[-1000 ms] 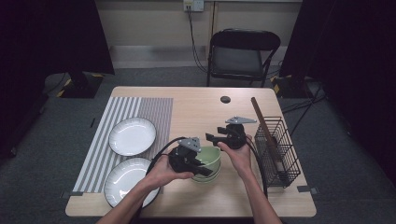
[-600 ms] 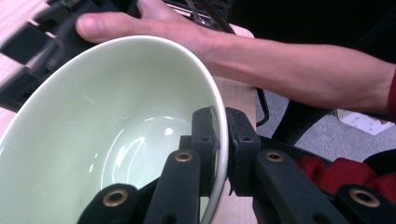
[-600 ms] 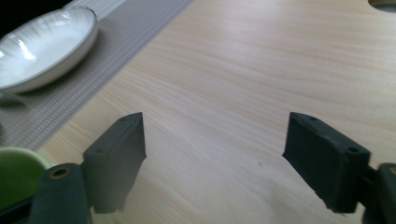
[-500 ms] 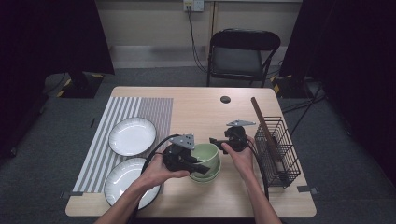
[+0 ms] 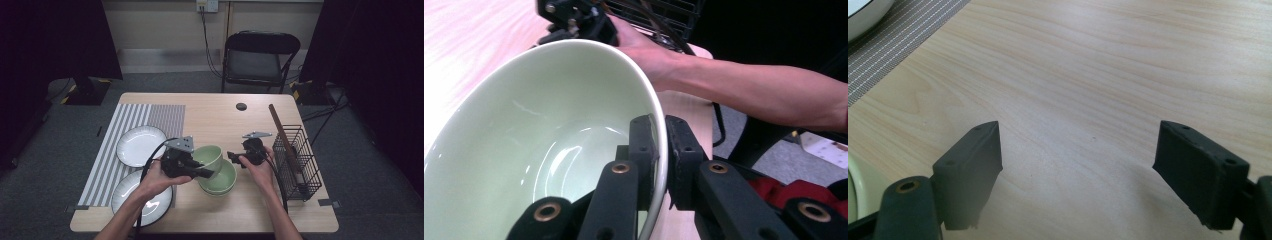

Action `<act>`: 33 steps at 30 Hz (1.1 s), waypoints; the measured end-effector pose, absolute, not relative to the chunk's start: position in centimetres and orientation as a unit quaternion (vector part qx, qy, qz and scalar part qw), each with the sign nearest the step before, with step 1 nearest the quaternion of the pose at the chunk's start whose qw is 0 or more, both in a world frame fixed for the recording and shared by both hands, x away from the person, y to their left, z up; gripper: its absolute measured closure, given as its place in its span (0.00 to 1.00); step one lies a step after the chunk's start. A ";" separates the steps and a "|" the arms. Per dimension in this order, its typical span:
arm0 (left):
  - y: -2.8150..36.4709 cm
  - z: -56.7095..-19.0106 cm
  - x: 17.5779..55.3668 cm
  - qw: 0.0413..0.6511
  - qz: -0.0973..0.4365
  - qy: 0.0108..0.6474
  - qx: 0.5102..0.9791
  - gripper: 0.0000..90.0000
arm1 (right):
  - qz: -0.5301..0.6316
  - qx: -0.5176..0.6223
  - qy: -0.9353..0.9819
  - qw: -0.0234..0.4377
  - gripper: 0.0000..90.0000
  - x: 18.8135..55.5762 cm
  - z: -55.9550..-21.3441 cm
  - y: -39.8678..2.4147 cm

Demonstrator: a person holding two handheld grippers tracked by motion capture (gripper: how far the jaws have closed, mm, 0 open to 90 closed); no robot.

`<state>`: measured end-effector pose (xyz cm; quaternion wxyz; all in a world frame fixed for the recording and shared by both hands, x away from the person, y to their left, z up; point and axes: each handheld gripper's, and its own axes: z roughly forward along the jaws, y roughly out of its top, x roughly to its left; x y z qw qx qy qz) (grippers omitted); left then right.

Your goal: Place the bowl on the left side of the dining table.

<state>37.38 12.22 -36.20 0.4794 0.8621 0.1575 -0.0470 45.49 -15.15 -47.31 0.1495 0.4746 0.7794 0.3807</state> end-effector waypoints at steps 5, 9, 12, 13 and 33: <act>13.3 -36.0 37.8 0.483 -0.037 0.169 0.858 0.92 | 0.372 0.471 0.786 0.149 0.21 45.2 -47.9 -15.2; 14.3 -36.2 38.2 0.484 -0.032 0.185 0.855 0.92 | 0.356 0.475 0.791 0.150 0.20 45.2 -48.3 -15.1; 15.1 -36.2 38.3 0.483 -0.026 0.193 0.854 0.92 | 0.352 0.473 0.793 0.152 0.20 45.2 -48.4 -15.2; 15.3 -36.2 38.4 0.482 -0.024 0.194 0.854 0.92 | 0.351 0.473 0.794 0.150 0.20 45.2 -48.4 -15.1; 20.4 -36.3 39.2 0.489 0.012 0.252 0.835 0.92 | 0.333 0.455 0.803 0.193 0.19 44.3 -49.7 -14.7</act>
